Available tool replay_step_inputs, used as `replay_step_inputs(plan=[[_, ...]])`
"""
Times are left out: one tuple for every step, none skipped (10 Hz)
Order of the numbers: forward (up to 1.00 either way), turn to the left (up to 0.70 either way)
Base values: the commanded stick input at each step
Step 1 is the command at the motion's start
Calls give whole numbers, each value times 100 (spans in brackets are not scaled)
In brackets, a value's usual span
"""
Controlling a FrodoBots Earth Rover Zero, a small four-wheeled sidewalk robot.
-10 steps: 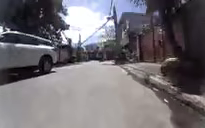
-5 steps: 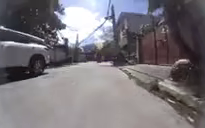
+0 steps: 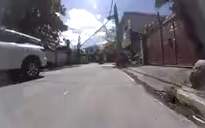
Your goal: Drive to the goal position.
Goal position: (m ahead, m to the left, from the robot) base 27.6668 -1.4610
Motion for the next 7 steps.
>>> replay_step_inputs(plan=[[100,21],[100,21],[100,19],[100,17],[100,16],[100,16],[100,16]])
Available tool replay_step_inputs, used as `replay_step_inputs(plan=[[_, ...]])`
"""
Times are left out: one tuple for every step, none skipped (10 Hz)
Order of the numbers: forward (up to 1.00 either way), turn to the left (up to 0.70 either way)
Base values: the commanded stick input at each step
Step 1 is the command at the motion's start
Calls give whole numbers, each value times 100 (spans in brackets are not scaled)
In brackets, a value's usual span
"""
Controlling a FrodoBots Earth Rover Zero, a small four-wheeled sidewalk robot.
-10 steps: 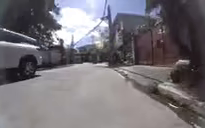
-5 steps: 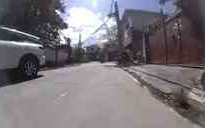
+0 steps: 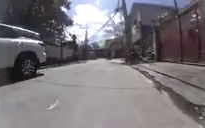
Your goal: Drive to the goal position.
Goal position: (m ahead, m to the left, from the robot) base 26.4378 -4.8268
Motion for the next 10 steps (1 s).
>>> replay_step_inputs(plan=[[100,16],[100,17],[100,3],[100,-29],[100,-39],[100,-40],[100,-40],[100,-40],[100,-40],[100,-40]])
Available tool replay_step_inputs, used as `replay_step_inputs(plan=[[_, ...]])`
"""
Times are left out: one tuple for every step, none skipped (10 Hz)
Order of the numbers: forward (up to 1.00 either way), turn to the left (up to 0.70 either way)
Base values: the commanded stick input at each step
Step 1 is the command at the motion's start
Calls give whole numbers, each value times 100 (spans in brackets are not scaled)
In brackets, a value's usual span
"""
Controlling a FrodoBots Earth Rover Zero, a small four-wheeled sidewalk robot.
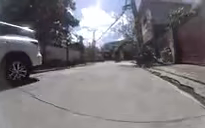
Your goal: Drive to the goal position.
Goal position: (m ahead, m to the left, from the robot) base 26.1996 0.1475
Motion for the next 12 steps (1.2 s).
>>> replay_step_inputs(plan=[[100,-40],[100,-40],[100,-40],[100,-40],[100,0],[100,8],[100,6],[100,14],[100,22],[100,11],[100,11],[100,8]])
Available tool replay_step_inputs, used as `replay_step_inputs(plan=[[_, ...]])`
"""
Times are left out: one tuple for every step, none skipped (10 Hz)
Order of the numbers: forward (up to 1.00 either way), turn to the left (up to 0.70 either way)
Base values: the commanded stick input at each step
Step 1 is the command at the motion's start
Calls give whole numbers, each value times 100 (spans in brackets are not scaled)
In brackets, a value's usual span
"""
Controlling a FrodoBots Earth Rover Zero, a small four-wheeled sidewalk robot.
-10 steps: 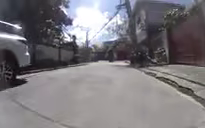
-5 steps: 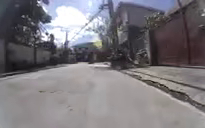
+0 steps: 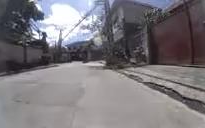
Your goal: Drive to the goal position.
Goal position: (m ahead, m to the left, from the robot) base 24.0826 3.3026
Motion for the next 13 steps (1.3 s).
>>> replay_step_inputs(plan=[[100,4],[100,0],[100,5],[100,10],[100,9],[100,9],[100,8],[100,7],[100,6],[100,6],[100,5],[100,3],[100,0]])
